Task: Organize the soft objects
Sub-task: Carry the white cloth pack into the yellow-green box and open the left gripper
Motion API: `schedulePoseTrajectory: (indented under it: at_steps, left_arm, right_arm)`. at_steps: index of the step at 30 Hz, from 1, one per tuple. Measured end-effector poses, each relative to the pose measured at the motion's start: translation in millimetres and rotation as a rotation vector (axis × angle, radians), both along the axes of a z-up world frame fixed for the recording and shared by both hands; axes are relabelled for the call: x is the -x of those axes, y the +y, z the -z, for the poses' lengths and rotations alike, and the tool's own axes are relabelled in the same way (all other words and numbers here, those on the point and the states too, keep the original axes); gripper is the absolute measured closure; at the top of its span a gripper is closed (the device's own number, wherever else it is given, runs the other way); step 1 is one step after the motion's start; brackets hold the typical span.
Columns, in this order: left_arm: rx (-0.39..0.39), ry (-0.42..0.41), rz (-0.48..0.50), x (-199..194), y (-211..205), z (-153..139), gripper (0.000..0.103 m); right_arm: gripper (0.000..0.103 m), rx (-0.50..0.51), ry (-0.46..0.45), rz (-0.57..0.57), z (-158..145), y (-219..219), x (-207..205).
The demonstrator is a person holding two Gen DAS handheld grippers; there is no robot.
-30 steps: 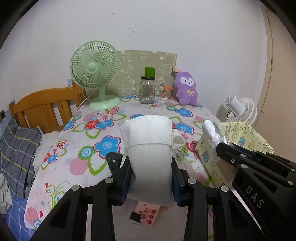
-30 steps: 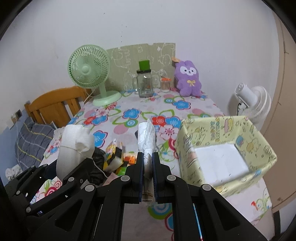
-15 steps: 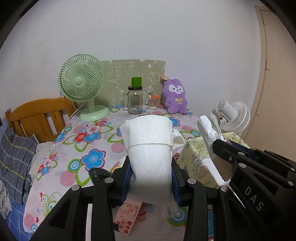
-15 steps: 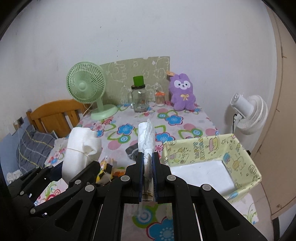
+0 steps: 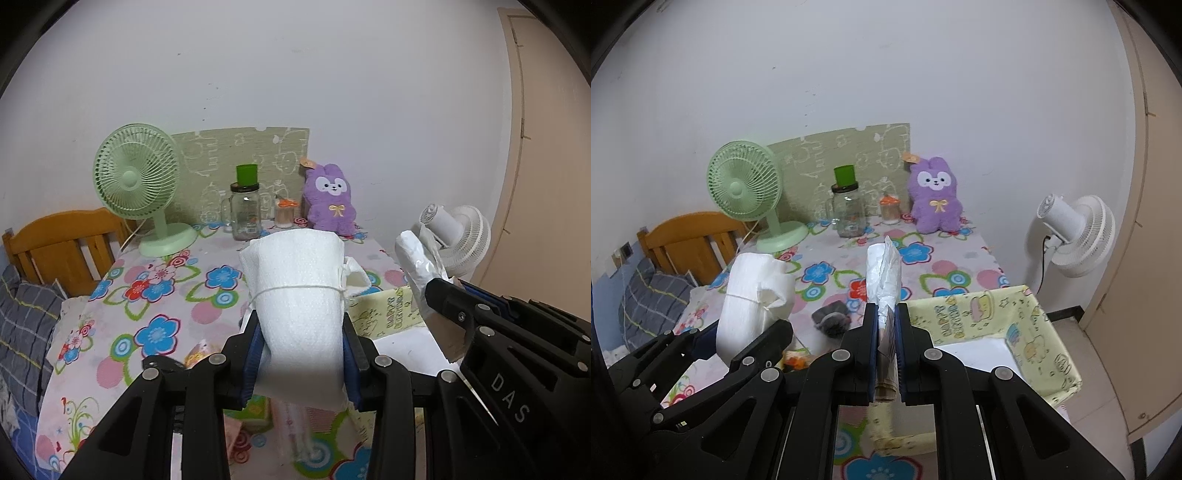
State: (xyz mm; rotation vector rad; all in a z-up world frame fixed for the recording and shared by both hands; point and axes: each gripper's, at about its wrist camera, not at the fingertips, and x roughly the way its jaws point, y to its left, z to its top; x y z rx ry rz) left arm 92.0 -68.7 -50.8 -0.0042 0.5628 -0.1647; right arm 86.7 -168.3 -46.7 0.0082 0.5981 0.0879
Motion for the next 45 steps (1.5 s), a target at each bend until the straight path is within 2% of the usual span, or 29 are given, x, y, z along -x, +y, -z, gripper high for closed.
schedulePoseTrajectory:
  at_steps: [21,34,40,42,45]
  left_arm:
    - [-0.018,0.075,0.116,-36,-74,16,0.063]
    - [-0.066,0.133,0.218,-50,-115,41,0.059]
    - [-0.07,0.176,0.236,-59,-124,51,0.041]
    - [-0.059,0.181,0.243,-58,-125,51,0.03]
    - [-0.055,0.172,0.24,-55,-125,49,0.019]
  right_arm:
    - [0.092,-0.027,0.032,0.125,16,-68,-27]
    - [0.092,-0.079,0.105,0.2,43,-102,-38]
    - [0.091,-0.089,0.133,0.219,51,-110,-44]
    - [0.091,-0.088,0.143,0.225,54,-111,-46]
    - [0.088,-0.087,0.157,0.226,57,-111,-48]
